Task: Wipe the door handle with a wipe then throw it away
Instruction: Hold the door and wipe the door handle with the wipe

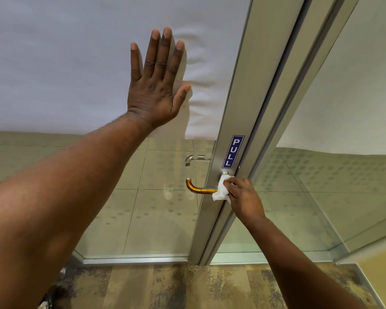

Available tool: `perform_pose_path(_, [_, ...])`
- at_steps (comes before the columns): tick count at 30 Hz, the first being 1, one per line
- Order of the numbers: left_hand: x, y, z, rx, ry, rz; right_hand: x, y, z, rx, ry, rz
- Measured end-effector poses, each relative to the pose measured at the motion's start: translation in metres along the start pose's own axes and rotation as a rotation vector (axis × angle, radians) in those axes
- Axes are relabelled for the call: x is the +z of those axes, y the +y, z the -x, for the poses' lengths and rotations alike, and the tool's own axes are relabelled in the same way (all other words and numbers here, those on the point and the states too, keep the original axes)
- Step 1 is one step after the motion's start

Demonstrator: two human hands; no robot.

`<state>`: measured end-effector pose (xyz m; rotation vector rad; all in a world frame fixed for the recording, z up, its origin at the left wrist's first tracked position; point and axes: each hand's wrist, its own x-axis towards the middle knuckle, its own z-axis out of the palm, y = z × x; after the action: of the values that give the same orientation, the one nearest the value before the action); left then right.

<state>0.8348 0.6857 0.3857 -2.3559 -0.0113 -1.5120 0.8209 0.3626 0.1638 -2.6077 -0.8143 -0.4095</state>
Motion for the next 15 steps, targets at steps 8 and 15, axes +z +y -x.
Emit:
perform_pose_path(8, [0.003, 0.0, 0.0, 0.007, 0.025, -0.011, -0.003, -0.004, 0.005, -0.148, 0.104, 0.191])
perform_pose_path(15, [0.001, 0.001, 0.0, -0.001, 0.009, -0.003, -0.007, -0.009, 0.003, -0.21, 0.113, 0.241])
